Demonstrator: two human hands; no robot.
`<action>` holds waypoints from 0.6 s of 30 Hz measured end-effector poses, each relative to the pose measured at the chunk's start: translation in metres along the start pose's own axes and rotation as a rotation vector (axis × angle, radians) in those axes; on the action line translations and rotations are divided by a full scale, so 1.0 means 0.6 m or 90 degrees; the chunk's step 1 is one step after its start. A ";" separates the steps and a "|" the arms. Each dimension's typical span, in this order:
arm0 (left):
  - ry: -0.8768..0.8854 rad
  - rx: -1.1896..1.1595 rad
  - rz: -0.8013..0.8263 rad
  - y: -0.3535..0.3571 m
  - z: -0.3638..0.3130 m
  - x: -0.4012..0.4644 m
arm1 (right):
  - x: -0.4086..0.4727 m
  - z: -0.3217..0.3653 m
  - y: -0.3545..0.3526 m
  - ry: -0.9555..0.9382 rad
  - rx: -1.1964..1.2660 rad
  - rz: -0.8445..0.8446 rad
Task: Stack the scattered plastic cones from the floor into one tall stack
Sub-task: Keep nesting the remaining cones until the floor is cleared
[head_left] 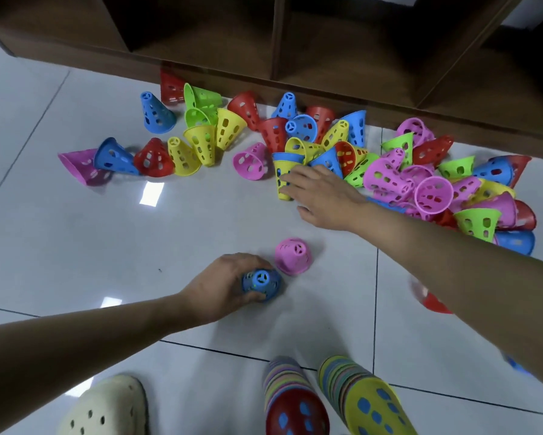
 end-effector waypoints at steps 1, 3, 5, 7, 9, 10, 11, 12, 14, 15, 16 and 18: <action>-0.004 0.022 -0.005 -0.005 0.012 0.006 | 0.007 -0.001 0.009 -0.016 -0.048 0.019; 0.001 0.055 -0.017 -0.019 0.030 0.018 | 0.017 -0.005 0.022 -0.033 -0.132 0.043; 0.002 0.072 -0.018 -0.038 0.040 0.030 | 0.024 -0.004 0.030 -0.041 -0.184 0.055; -0.015 0.109 -0.017 -0.069 0.058 0.040 | 0.032 0.000 0.034 -0.050 -0.224 0.056; -0.037 0.166 -0.027 -0.116 0.087 0.049 | 0.040 0.002 0.034 -0.053 -0.246 0.058; -0.054 0.192 -0.045 -0.146 0.103 0.053 | 0.043 0.000 0.033 -0.047 -0.247 0.059; -0.076 0.213 -0.078 -0.179 0.121 0.056 | 0.047 -0.003 0.032 -0.041 -0.241 0.053; -0.101 0.231 -0.128 -0.217 0.140 0.058 | 0.050 -0.006 0.031 -0.038 -0.231 0.047; -0.158 0.274 -0.255 -0.293 0.183 0.054 | 0.056 -0.013 0.027 -0.036 -0.224 0.032; -0.192 0.301 -0.305 -0.326 0.206 0.049 | 0.058 -0.017 0.026 -0.031 -0.229 0.028; -0.226 0.332 -0.332 -0.353 0.231 0.044 | 0.060 -0.020 0.024 -0.020 -0.235 0.028; -0.286 0.409 -0.323 -0.391 0.277 0.033 | 0.065 -0.024 0.025 0.003 -0.235 0.031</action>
Point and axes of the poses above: each hand's wrist, its own x-axis towards the middle knuckle, its own y-axis out of the palm, z = x × y, the point moved 9 cm from there along x, towards the middle knuckle, and after that the axes turned 14 degrees about -z, right-handed, at the moved point
